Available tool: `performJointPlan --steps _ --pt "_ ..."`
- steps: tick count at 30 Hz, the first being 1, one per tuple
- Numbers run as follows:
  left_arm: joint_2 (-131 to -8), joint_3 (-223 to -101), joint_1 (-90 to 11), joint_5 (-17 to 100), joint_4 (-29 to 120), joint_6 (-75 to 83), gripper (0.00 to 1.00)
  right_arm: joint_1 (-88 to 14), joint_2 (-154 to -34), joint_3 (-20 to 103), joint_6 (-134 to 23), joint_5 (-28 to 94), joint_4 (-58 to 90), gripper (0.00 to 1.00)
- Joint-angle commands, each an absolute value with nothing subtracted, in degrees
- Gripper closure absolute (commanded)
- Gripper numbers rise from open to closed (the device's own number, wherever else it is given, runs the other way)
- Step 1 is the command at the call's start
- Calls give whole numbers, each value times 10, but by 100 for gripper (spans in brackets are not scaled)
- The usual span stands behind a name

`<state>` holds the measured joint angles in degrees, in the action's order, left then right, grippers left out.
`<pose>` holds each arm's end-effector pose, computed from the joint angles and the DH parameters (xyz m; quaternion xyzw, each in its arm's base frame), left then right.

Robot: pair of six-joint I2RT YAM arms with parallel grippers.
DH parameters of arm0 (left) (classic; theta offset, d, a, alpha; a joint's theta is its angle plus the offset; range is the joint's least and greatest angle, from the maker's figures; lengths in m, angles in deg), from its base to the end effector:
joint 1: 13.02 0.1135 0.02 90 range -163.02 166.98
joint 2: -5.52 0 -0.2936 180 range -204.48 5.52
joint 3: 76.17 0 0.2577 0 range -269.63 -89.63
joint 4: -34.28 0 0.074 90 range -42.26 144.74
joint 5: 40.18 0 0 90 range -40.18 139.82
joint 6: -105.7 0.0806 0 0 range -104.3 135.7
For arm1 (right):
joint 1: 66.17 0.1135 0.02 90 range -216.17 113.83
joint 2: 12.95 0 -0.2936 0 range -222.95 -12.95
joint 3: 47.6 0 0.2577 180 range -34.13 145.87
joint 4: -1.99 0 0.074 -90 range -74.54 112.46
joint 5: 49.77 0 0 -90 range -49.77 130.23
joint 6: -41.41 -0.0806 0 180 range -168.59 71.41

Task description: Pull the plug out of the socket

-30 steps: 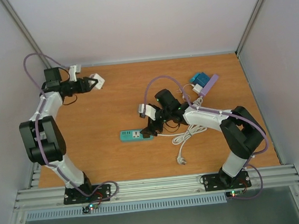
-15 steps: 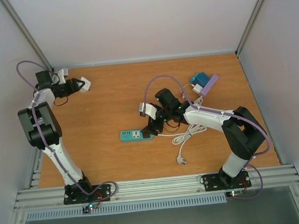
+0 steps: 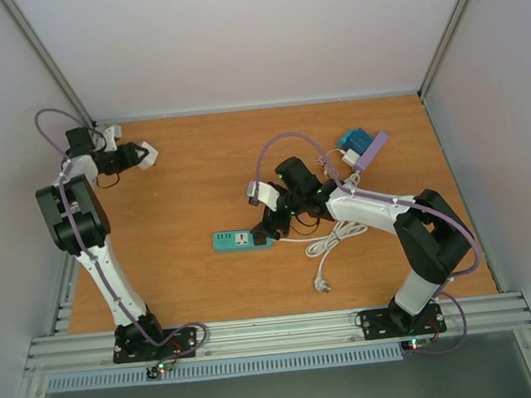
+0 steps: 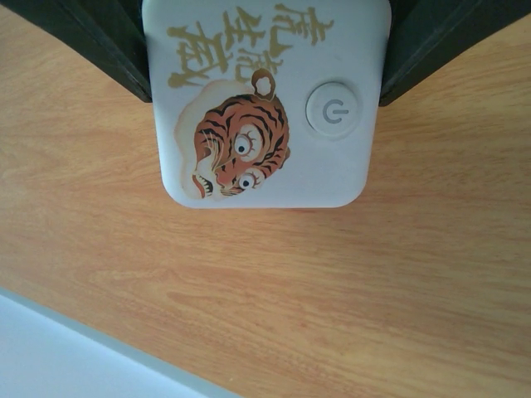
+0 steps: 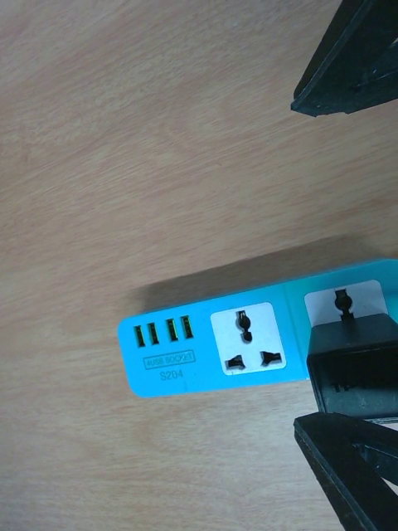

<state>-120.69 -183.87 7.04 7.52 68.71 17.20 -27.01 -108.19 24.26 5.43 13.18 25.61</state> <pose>0.5055 0.1268 0.1620 -0.0294 0.8912 -0.2806 0.3552 0.2737 0.2701 0.1970 -0.7161 0.5594 0.1697 0.3815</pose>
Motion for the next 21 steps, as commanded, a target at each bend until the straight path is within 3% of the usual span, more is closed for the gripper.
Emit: performJointPlan --steps 1,6,15,21 --pt "-1233 -1868 75 71 681 175 58 -272 -1071 248 39 142 258 2" --pt "-1251 -1877 78 76 680 171 53 -272 -1071 248 37 145 261 1" --pt "-1251 -1876 79 120 686 173 28 -277 -1071 249 34 141 269 1" --pt "-1243 -1867 79 140 682 172 21 -279 -1068 248 39 138 277 2"
